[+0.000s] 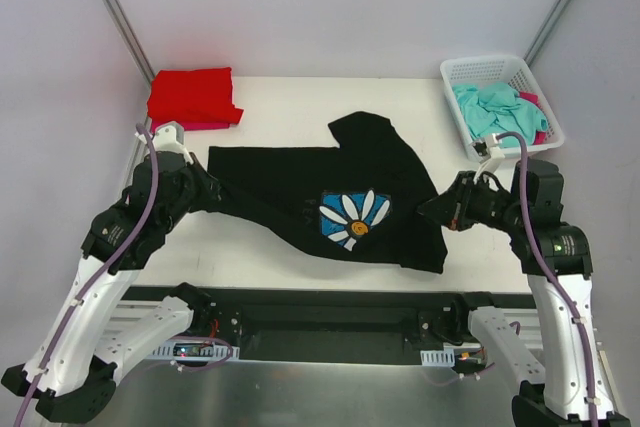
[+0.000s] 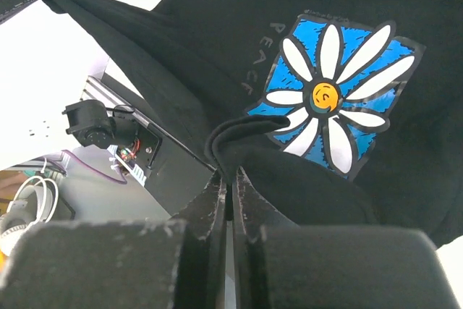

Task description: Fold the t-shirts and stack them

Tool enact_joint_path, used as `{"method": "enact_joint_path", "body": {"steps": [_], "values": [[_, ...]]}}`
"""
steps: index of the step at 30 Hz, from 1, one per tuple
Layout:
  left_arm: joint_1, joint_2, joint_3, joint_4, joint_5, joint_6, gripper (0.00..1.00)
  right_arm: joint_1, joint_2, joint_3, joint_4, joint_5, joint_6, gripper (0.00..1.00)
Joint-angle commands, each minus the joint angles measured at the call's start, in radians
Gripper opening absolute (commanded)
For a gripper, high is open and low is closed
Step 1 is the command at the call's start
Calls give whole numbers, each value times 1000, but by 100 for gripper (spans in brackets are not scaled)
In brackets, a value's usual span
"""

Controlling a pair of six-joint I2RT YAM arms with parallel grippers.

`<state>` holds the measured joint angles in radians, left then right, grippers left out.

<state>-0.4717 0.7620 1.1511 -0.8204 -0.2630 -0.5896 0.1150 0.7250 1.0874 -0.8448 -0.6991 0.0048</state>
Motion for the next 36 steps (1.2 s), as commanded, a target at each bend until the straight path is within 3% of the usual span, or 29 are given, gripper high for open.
{"method": "enact_joint_path", "body": {"steps": [1,6,10,12,14,18,19,21,22,23,24,25,27,28,30,31,36], "values": [[-1,5,58,-31,-13,-16,0,5,-4,69,-48,30,-52,1],[-1,91,41,18,-18,-19,0,3,65,49,39,84,-58,1],[1,213,-45,214,-61,14,0,-11,207,37,258,101,-68,1],[14,343,-28,342,-61,45,0,-50,334,105,340,89,-57,1],[44,449,86,401,-41,80,0,-108,454,220,409,49,-11,1],[122,783,528,406,36,114,0,-162,774,587,576,-26,168,1],[122,833,756,362,48,140,0,-172,837,837,576,-57,202,1],[123,983,1017,298,88,166,0,-198,983,1097,576,-153,373,1],[125,1025,1252,249,109,172,0,-208,1119,1244,715,-192,496,1],[128,1058,1350,239,132,174,0,-234,1178,1449,827,-207,627,1],[131,1086,1421,241,177,169,0,-251,1224,1535,958,-185,926,1],[133,1080,1490,248,189,162,0,-270,1264,1566,1267,-147,1055,1],[133,984,1454,292,223,148,0,-322,1220,1470,1482,-47,1232,1],[131,932,1346,315,238,142,0,-334,1185,1439,1510,-59,1242,1],[125,749,1192,417,234,137,0,-345,1040,1282,1512,-109,1203,1],[123,688,1042,455,232,139,0,-345,992,1219,1520,-121,1172,1],[119,336,753,500,180,128,0,-345,670,928,1520,-212,1153,1]]}}
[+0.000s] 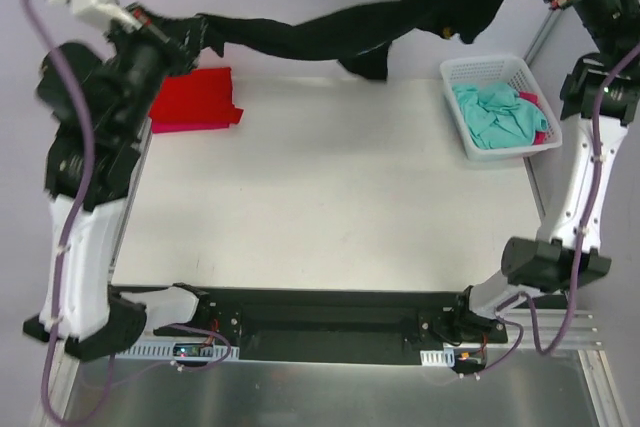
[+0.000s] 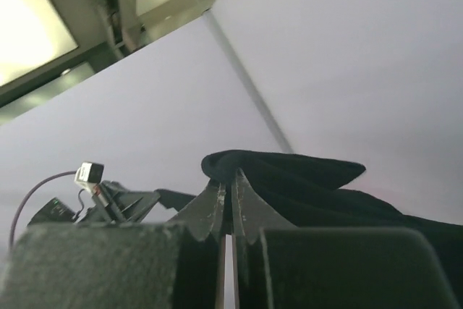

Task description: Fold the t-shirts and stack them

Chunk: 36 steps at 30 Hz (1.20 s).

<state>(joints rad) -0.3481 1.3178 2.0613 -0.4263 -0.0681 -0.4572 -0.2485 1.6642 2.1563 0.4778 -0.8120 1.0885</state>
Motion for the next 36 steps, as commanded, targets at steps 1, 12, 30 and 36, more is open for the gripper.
{"method": "enact_joint_path", "body": {"steps": [1,12,30,36], "values": [[-5,-268,-244,107,-19,-11,0,18,-318,-188,194,-99,62,1],[-5,-641,-458,55,14,-86,0,18,-712,-219,-249,-124,-237,1],[0,-97,-251,-86,-128,-20,0,11,-302,-189,-372,-136,-441,1],[21,72,-391,138,-66,-40,0,17,-158,-253,-346,-145,-513,1]]}}
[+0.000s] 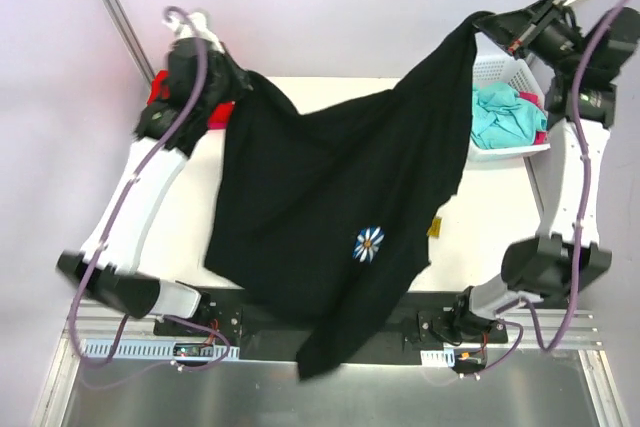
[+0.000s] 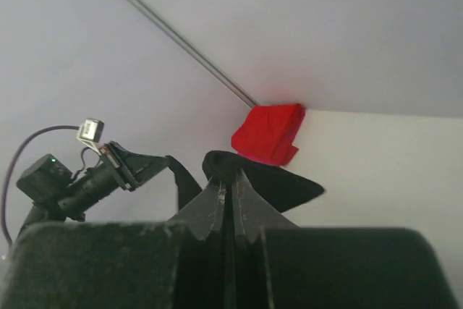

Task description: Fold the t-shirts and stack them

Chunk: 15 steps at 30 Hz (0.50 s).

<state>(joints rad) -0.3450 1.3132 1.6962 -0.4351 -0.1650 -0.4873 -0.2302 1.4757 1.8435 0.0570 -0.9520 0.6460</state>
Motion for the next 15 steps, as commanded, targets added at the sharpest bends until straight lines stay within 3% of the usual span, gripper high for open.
{"method": "enact_joint_path", "body": {"steps": [1,5,6,9,12,14,15], "values": [[30,115,14,151,44,-5,0,-1,69,115,75,-8,-56,1],[32,305,320,80,68,53,0,-1,311,451,131,1,84,1],[32,328,462,58,71,58,0,0,340,590,138,18,108,1],[32,373,645,24,87,79,0,-3,360,689,150,35,142,1],[32,328,633,25,94,82,0,-4,261,604,175,-1,121,1],[28,273,574,25,116,84,0,-6,163,385,166,-19,51,1],[23,244,469,39,110,82,0,-8,56,284,150,-21,8,1]]}}
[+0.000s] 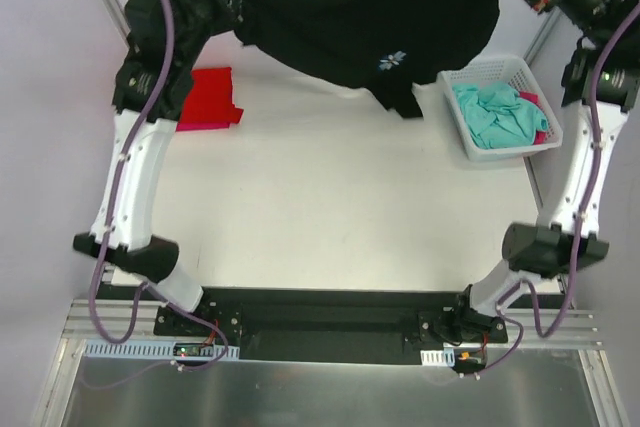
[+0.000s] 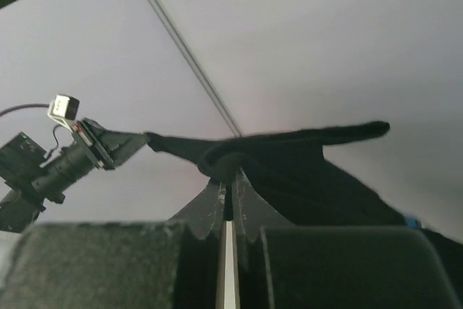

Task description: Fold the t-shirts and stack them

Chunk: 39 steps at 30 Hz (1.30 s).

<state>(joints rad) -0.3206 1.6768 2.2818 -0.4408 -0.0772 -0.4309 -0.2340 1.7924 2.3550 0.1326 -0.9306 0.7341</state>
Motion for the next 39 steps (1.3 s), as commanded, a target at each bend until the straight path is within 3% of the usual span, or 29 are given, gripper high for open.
{"method": "enact_joint_path", "body": {"steps": [1,3,4,8,11,13,14,18,24,34,39], "values": [[-6,-150,-192,65,13,26,0,-5,-312,-402,41,-36,-122,1],[-26,-265,-474,120,-32,17,0,5,-404,-599,-30,-48,-214,1],[-32,-308,-587,198,-38,9,0,13,-485,-804,-66,-37,-240,1],[-61,-468,-1133,261,-98,-115,0,155,-651,-1254,-304,138,-510,1],[-80,-534,-1352,249,-81,-245,0,289,-679,-1510,-336,241,-565,1],[-118,-584,-1504,209,-82,-313,0,367,-685,-1576,-367,265,-603,1],[-129,-597,-1548,103,-96,-381,0,389,-697,-1602,-422,303,-611,1],[-147,-655,-1549,-160,-136,-416,0,426,-789,-1726,-530,363,-659,1],[-146,-761,-1451,-358,-219,-420,0,424,-910,-1723,-709,437,-725,1],[-146,-816,-1395,-434,-236,-422,0,427,-955,-1675,-809,441,-717,1],[-147,-847,-1432,-441,-185,-436,0,461,-1047,-1735,-803,392,-599,1]]}}
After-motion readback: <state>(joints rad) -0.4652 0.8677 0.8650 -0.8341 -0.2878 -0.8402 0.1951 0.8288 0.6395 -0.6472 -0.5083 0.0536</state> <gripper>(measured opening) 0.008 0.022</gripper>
